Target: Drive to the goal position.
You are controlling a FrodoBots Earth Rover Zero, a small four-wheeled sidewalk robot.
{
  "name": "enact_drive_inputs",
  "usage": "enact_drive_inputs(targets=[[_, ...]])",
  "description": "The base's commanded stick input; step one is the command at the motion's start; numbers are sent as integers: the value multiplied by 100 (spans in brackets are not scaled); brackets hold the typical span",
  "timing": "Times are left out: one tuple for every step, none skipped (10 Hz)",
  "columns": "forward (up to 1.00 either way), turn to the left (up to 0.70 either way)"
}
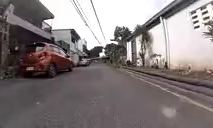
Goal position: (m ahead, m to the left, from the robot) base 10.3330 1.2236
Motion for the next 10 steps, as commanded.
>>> enact_drive_inputs(targets=[[100,0],[100,0],[100,0],[100,0],[100,0],[100,0],[100,0],[100,0],[100,0],[100,0]])
